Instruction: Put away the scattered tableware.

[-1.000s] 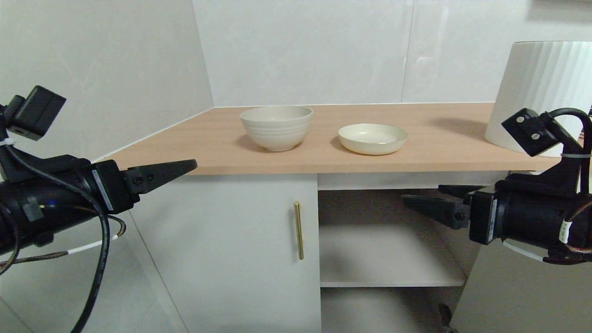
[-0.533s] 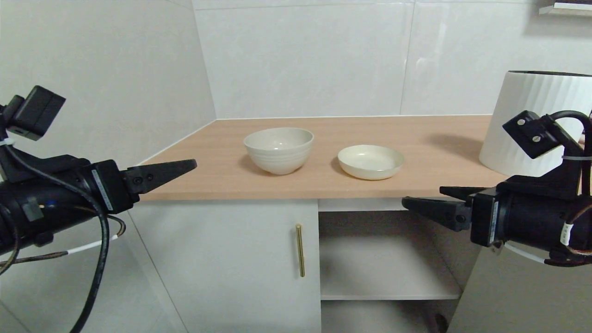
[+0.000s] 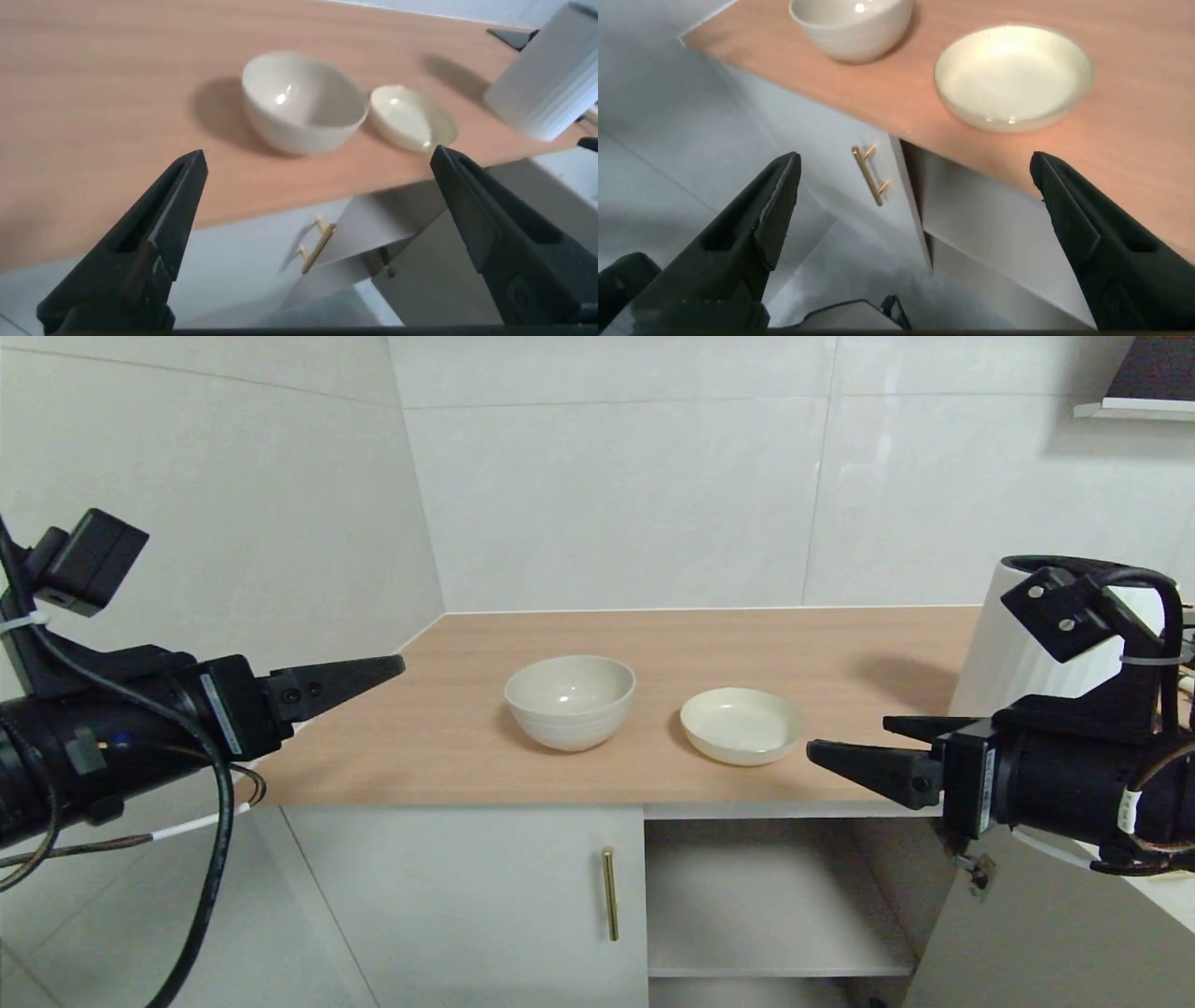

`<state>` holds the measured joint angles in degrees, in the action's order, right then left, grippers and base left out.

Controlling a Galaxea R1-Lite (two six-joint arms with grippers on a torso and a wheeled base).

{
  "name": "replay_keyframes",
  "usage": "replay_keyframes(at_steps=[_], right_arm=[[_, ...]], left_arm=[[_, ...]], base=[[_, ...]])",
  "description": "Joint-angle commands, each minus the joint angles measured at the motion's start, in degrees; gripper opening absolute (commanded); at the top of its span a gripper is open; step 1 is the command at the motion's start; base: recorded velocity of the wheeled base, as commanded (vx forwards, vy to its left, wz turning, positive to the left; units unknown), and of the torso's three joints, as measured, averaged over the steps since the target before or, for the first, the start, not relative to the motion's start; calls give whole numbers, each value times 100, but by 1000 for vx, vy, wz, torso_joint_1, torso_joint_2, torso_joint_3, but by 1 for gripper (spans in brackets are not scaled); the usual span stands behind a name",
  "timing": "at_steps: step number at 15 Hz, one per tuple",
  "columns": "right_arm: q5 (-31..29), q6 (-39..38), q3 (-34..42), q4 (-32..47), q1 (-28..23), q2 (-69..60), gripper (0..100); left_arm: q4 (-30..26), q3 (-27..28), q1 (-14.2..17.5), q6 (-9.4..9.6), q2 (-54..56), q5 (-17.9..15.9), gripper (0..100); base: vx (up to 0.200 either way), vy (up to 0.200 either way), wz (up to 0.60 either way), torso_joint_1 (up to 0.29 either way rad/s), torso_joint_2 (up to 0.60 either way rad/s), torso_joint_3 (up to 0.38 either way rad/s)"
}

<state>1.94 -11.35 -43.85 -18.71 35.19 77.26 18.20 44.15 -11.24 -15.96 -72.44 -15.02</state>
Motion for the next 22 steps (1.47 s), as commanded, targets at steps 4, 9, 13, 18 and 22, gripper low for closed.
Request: replay_keyframes(at_steps=[4,9,13,18,22], right_arm=[[35,1,-27,-634,-347,439,100],[149,28,-1038,-361,-637,1379,100],[-71,-1062,-2497,1827,-558,1898,100],[-1020,-1097,-2576,1862,-434,2223,100],[-1416,-1097,-2585,1801,-443,2530,100]], left_arm=[[263,410,60,5,-614,-10,100],[-53,1728,52,14,-1985,122,100],[-2277,2387,-291,-224,-1809,579,100],[-2251,2932,-862,-1226,-2679,1976,100],[-2180,3161,-1047,-1340,-3479,2258,100]], base=[[0,0,0,192,-444,-255],[0,0,0,26,-53,-30],[0,0,0,0,0,0],[0,0,0,0,0,0],[0,0,0,0,0,0]])
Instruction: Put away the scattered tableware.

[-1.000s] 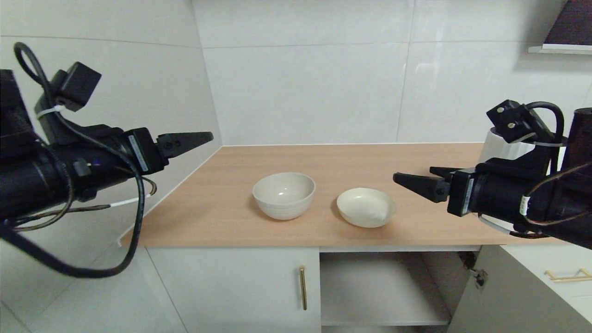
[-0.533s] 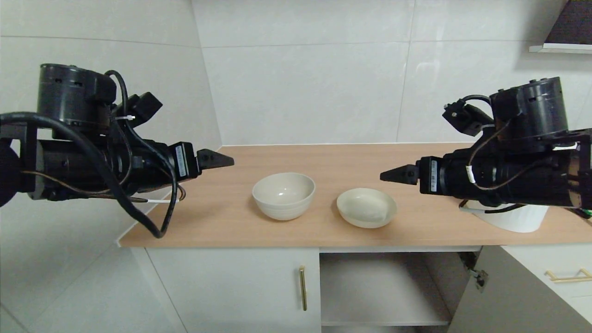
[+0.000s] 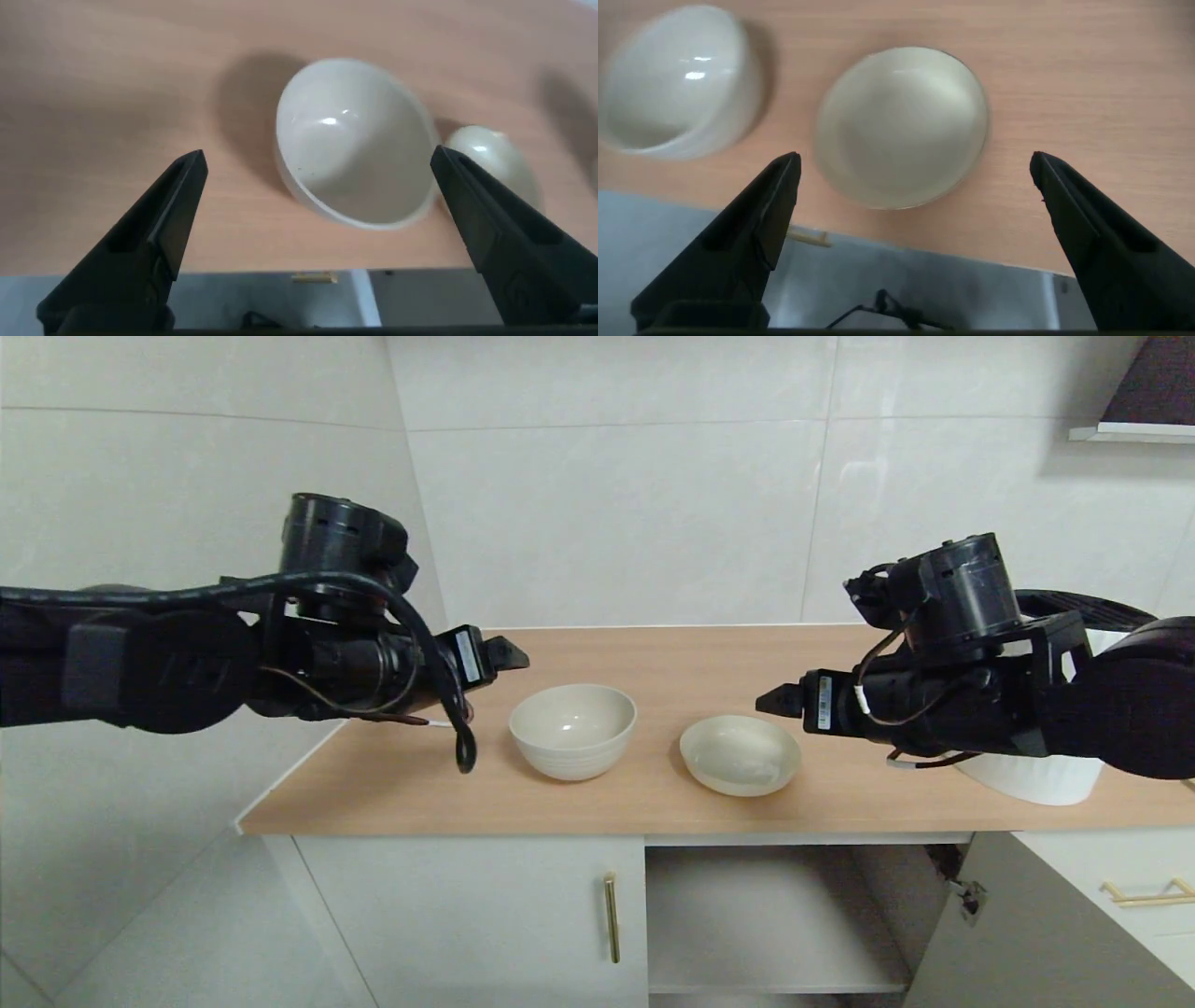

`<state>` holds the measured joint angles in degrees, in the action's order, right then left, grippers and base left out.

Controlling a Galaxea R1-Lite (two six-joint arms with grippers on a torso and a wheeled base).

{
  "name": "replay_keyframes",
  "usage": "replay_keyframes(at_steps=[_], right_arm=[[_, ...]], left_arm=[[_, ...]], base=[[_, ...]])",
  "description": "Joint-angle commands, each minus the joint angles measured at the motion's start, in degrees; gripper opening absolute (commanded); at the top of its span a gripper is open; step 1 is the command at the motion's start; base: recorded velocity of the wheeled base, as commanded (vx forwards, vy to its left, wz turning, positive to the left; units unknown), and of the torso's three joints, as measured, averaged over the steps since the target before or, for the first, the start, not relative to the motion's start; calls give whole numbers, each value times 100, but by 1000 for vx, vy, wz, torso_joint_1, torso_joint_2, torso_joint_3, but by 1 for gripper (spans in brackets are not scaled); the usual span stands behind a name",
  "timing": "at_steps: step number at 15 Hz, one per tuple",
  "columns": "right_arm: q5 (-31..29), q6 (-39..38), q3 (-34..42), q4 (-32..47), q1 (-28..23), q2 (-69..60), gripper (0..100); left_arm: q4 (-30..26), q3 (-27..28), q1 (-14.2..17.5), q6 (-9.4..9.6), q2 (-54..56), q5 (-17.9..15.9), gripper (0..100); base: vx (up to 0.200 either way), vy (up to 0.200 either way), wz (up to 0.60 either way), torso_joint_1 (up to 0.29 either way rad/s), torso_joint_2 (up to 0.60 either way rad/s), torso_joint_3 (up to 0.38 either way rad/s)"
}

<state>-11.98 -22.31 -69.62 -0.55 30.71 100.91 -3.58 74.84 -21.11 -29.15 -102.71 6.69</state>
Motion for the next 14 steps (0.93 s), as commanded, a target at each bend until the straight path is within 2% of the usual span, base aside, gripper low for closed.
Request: replay_keyframes(at_steps=[1,4,13,14], right_arm=[[-23,-2,-8,-15,-3,165,100],[-23,7,19,-51,-21,157,100],[-15,16,36,-51,-30,192,100],[-15,16,36,-51,-30,183,100]], left_arm=[[-2,171,-59,-21,-645,289,100],[-2,418,-59,-30,-1208,755,100],[-2,400,-209,-47,-1454,728,100],[-2,391,-262,-47,-1516,737,0]], base=[[0,0,0,0,0,0],[0,0,0,0,0,0],[0,0,0,0,0,0],[0,0,0,0,0,0]])
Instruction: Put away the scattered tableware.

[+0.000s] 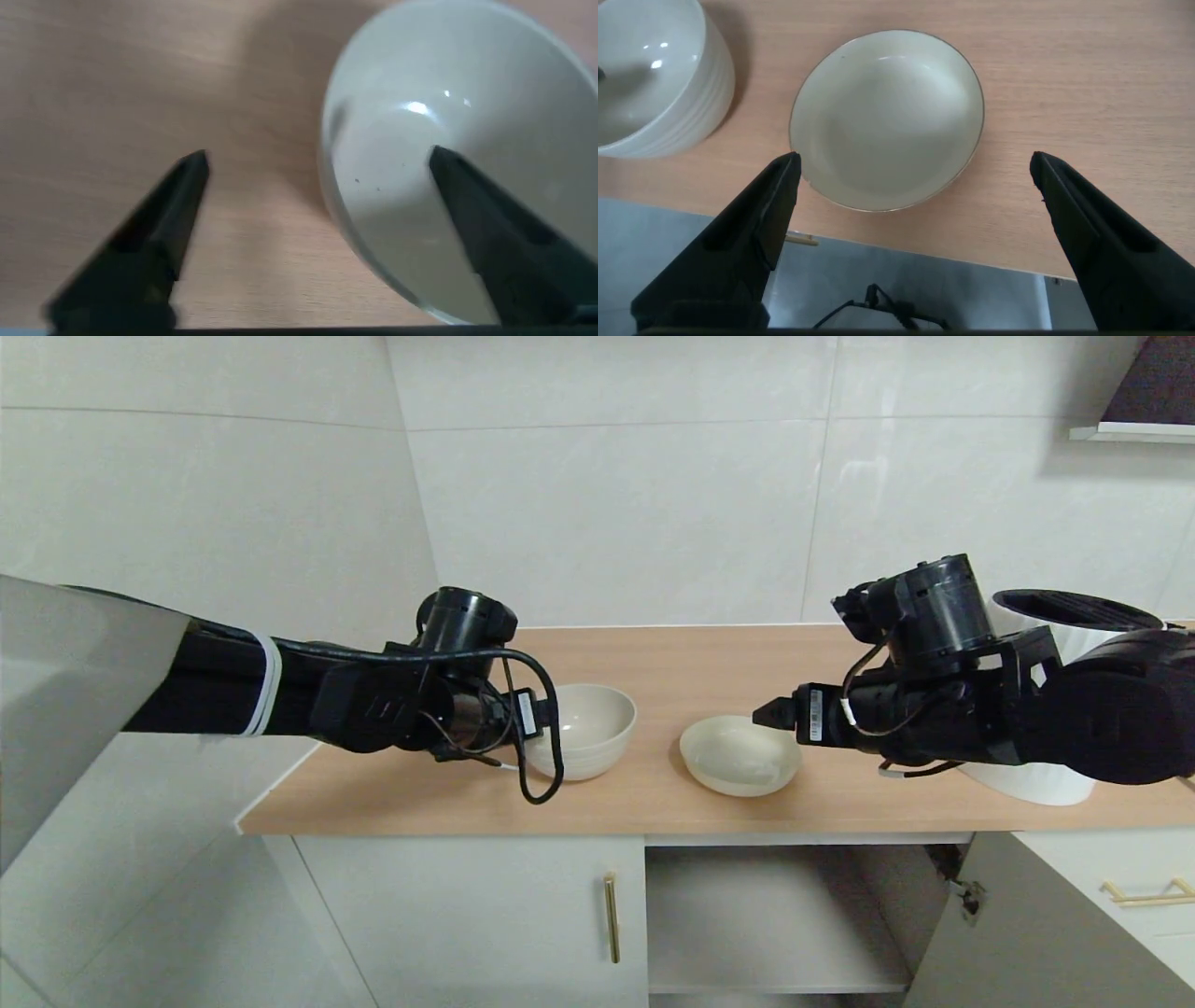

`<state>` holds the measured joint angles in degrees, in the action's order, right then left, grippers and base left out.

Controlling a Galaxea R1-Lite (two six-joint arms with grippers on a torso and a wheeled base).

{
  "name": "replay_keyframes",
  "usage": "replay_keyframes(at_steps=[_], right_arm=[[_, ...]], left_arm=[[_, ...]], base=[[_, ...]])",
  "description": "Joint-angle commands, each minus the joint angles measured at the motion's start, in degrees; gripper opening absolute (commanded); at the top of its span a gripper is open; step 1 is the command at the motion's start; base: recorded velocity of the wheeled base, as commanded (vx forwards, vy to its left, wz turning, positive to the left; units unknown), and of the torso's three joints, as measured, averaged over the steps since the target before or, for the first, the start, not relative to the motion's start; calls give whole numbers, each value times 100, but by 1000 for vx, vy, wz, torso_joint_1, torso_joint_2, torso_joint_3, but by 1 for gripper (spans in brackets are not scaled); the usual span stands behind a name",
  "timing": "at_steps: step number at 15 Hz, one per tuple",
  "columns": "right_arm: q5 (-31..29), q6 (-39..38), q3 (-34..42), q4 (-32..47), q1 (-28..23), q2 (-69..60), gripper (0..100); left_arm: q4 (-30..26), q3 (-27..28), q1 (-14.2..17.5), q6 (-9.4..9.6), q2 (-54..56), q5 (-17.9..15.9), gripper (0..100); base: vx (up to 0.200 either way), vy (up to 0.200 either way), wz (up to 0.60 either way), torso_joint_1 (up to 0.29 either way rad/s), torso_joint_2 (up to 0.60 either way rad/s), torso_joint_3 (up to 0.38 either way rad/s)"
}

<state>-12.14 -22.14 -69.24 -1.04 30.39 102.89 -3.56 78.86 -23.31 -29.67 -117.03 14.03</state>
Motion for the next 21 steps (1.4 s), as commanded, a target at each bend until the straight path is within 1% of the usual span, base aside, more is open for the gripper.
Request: replay_keyframes(at_steps=[1,3,5,6,8,10,11,12,13,16,21], right_arm=[[1,-1,-2,-2,2,-23,100],[1,8,7,-2,2,-32,100],[1,8,-2,-2,2,-32,100],[1,8,-2,-2,2,-32,100],[1,17,-28,7,-7,3,100],[-16,25,-81,51,-77,153,100],[-131,25,-204,192,-112,390,100],[-245,25,-274,244,-165,530,100],[-508,25,-406,262,-209,847,100],[-851,25,-634,297,-394,1330,100],[-869,17,-661,279,-411,1497,100]], left_arm=[[-4,-11,-86,-39,-92,-6,0],[4,6,-121,-100,-127,3,0],[-4,-11,-121,-100,31,29,0],[-4,-46,-121,-100,224,29,0],[4,-310,-130,-74,805,-41,0],[4,-451,-148,-47,1086,-173,0],[4,-556,-156,-47,1262,-401,0],[13,-600,-156,-47,1323,-515,0],[22,-670,-156,-47,1402,-700,0],[22,-679,-165,-47,1437,-726,0],[22,-697,-183,-47,1446,-726,0]], base=[[0,0,0,0,0,0],[0,0,0,0,0,0],[0,0,0,0,0,0],[0,0,0,0,0,0],[0,0,0,0,0,0],[0,0,0,0,0,0],[0,0,0,0,0,0],[0,0,0,0,0,0],[0,0,0,0,0,0],[0,0,0,0,0,0],[0,0,0,0,0,0]])
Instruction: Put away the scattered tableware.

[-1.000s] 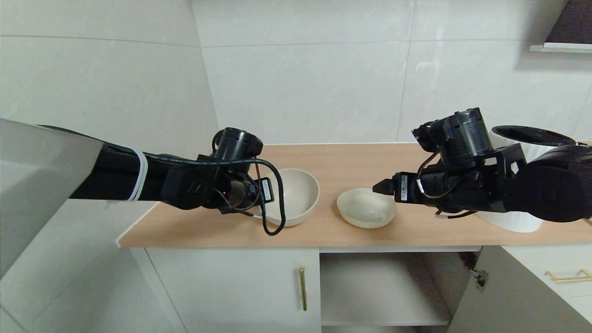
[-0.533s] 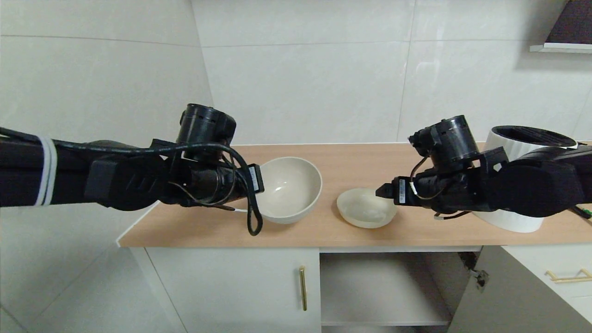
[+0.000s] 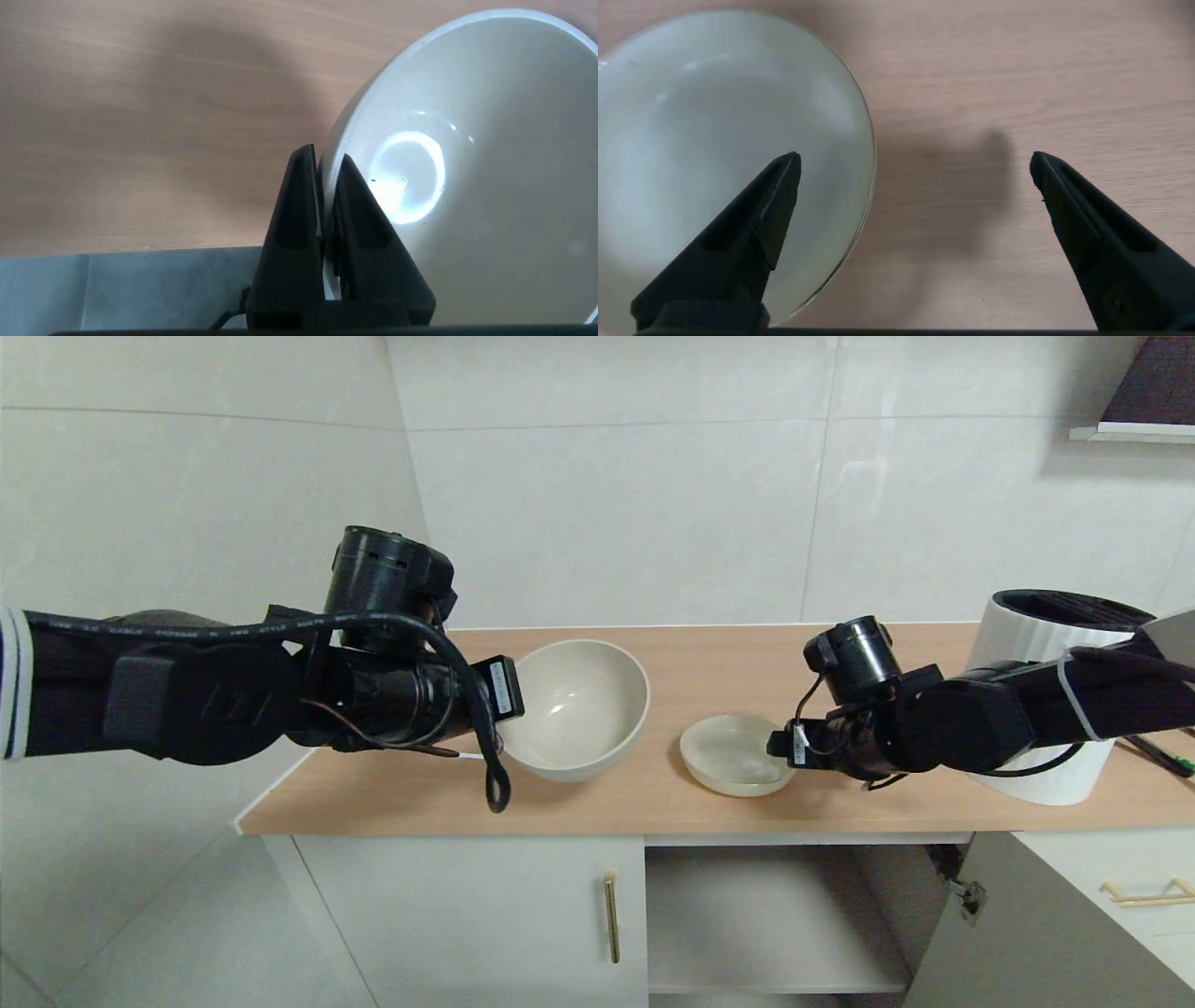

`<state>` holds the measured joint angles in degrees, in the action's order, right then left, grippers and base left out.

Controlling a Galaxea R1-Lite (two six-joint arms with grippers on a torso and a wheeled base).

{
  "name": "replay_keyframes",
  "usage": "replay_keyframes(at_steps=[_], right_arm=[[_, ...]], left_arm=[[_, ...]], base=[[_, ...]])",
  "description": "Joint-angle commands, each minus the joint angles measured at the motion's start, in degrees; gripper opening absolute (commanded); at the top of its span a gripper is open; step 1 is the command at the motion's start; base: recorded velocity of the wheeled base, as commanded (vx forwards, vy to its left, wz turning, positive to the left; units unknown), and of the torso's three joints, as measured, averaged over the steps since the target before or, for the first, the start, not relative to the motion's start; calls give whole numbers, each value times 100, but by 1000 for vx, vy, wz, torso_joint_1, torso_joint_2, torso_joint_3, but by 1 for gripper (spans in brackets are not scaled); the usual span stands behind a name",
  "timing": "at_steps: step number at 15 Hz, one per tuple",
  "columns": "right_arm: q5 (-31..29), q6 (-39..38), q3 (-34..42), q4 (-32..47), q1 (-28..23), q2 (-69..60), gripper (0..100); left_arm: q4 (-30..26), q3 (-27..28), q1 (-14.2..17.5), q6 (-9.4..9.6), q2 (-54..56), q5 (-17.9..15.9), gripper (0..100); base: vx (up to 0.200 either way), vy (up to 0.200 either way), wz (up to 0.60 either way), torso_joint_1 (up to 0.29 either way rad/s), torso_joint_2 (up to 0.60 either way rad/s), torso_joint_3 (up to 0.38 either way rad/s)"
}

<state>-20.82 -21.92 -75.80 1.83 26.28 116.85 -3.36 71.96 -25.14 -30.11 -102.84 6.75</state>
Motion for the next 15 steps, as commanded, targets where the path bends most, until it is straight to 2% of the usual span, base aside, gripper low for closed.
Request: replay_keyframes(at_steps=[1,2,3,7,10,11,13,15], right_arm=[[-1,-5,-5,-7,0,110,100],[-1,-5,-5,-7,0,110,100],[-1,-5,4,-16,0,110,0],[69,-32,22,19,8,-66,0],[957,-67,180,406,0,-777,0],[1221,-164,215,652,0,-1024,0],[1862,-295,461,1136,0,-1665,0],[2126,-278,760,1188,8,-2192,0]], left_arm=[[2,-7,0,-4,27,1,0],[2,-7,0,-4,27,1,0],[2,-7,0,-4,27,1,0],[2,-15,0,-12,133,-7,0],[2,-86,0,-4,370,-34,0],[2,-165,0,14,493,-166,0],[2,-543,0,146,1012,-754,0],[2,-973,0,374,1512,-1009,0]], base=[[0,0,0,0,0,0],[0,0,0,0,0,0],[0,0,0,0,0,0],[0,0,0,0,0,0],[0,0,0,0,0,0],[0,0,0,0,0,0],[0,0,0,0,0,0],[0,0,0,0,0,0]])
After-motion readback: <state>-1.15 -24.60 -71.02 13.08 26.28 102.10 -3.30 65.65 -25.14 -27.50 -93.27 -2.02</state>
